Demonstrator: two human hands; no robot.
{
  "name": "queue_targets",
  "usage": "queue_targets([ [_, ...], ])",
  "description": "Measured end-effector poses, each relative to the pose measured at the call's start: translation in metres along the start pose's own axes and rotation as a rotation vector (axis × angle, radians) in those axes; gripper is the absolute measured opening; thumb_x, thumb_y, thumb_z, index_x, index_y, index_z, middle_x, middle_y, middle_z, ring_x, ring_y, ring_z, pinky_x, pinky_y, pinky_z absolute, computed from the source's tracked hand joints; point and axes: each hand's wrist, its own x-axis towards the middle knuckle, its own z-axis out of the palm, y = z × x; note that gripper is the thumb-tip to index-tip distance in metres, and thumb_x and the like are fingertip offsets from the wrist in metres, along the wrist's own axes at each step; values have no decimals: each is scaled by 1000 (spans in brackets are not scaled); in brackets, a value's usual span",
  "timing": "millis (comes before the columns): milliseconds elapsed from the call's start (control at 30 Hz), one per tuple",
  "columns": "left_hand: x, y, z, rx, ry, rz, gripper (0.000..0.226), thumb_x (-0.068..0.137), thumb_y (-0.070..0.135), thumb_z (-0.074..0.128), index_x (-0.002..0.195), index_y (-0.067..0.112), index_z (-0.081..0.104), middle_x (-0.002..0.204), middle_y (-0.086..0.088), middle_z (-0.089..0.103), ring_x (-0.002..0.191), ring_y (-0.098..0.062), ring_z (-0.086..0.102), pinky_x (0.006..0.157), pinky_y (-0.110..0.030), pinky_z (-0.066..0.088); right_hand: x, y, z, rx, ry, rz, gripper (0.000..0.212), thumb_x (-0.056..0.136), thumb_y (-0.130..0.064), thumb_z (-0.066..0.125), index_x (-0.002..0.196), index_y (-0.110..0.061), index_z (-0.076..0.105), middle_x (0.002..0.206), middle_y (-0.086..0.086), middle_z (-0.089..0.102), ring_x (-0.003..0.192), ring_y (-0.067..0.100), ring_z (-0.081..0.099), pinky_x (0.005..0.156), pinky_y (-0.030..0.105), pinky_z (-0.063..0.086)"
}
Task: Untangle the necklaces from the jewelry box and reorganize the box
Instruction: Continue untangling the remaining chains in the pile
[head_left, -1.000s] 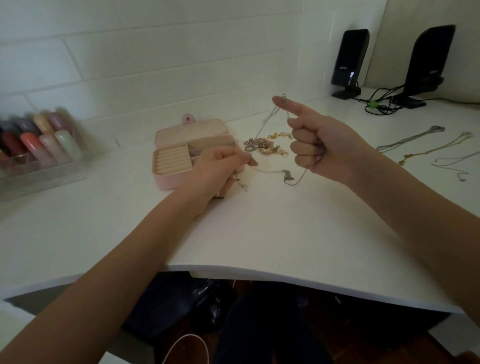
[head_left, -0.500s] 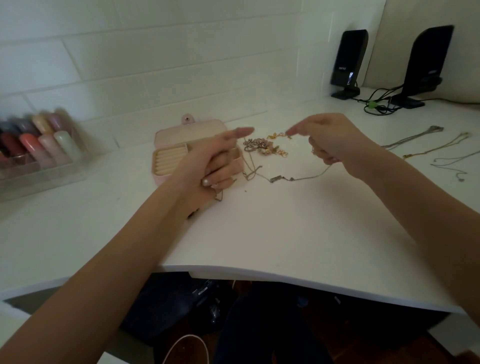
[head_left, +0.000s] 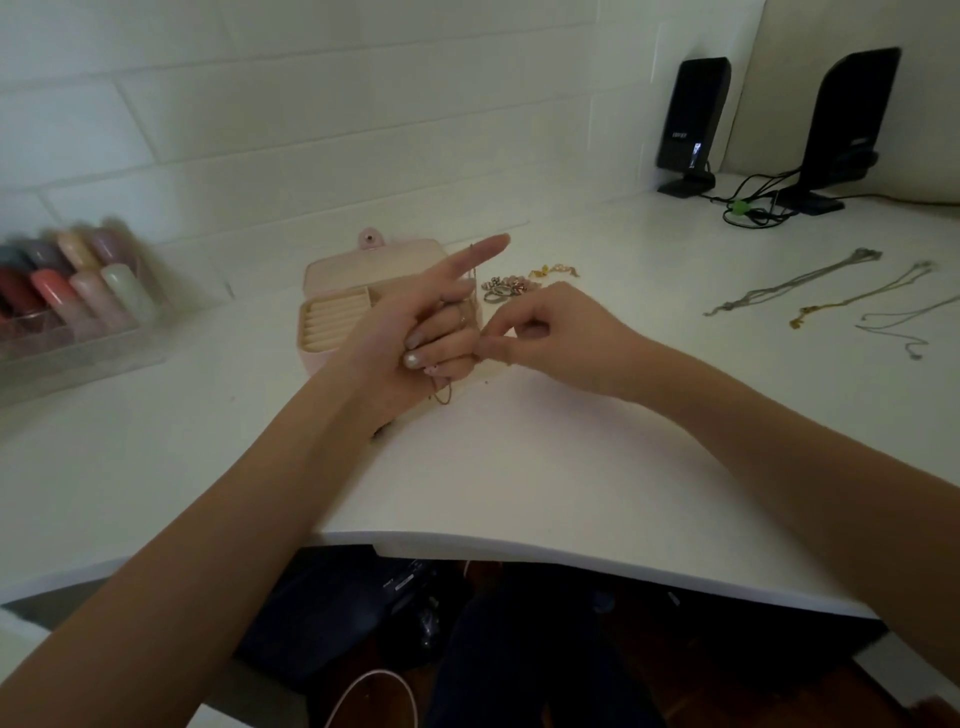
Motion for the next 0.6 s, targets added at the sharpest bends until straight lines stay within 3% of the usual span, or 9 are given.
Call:
queue_targets([
  [67, 1, 0, -1, -5, 35, -2, 38, 90, 16, 41, 122, 25, 58, 32, 8, 22, 25, -2, 23, 34, -17, 15, 1, -3, -6, 62, 49, 2, 18, 91, -25, 64, 79, -14, 72, 50, 3, 39, 47, 7, 29, 47, 19, 26],
  [133, 4, 0, -3, 12, 130, -11, 31, 97, 16, 38, 123, 22, 54, 34, 8, 21, 25, -3, 21, 33, -15, 15, 1, -5, -20, 197, 133, 73, 23, 93, -26, 60, 77, -12, 68, 57, 10, 48, 50, 8, 33, 47, 20, 23],
  [233, 8, -3, -5, 53, 232, -9, 17, 101, 20, 38, 114, 21, 49, 35, 8, 22, 25, -3, 20, 30, -13, 20, 1, -4, -41, 576, 222, 185, 30, 92, -15, 52, 61, -14, 51, 57, -2, 35, 50, 8, 25, 45, 21, 16],
  [367, 11, -6, -9, 52, 399, 23, 39, 97, 5, 34, 133, 18, 42, 34, 7, 24, 25, -4, 21, 33, -12, 18, 0, -2, -53, 888, 284, 230, 33, 93, -15, 42, 60, -14, 40, 55, -4, 22, 50, 9, 14, 46, 24, 9],
  [433, 12, -11, -12, 268, 549, 93, 41, 93, 4, 41, 132, 16, 45, 40, 6, 37, 31, -8, 30, 34, -15, 21, 0, 1, -58, 904, 316, 249, 33, 93, -18, 43, 60, -15, 42, 53, -5, 19, 50, 10, 10, 43, 22, 8],
  [533, 9, -18, -8, 855, 746, 308, 40, 85, 14, 57, 123, 26, 55, 78, 6, 63, 62, -10, 55, 50, -19, 38, 0, 3, -65, 794, 325, 276, 29, 92, -20, 47, 63, -16, 47, 50, -7, 19, 53, 11, 6, 44, 24, 6],
  [600, 3, -22, -3, 1156, 743, 459, 35, 86, 21, 58, 120, 30, 57, 63, 11, 58, 59, -7, 52, 56, -24, 39, 0, 3, -69, 669, 303, 271, 27, 92, -20, 48, 65, -15, 50, 47, -10, 22, 48, 9, 10, 41, 23, 7],
])
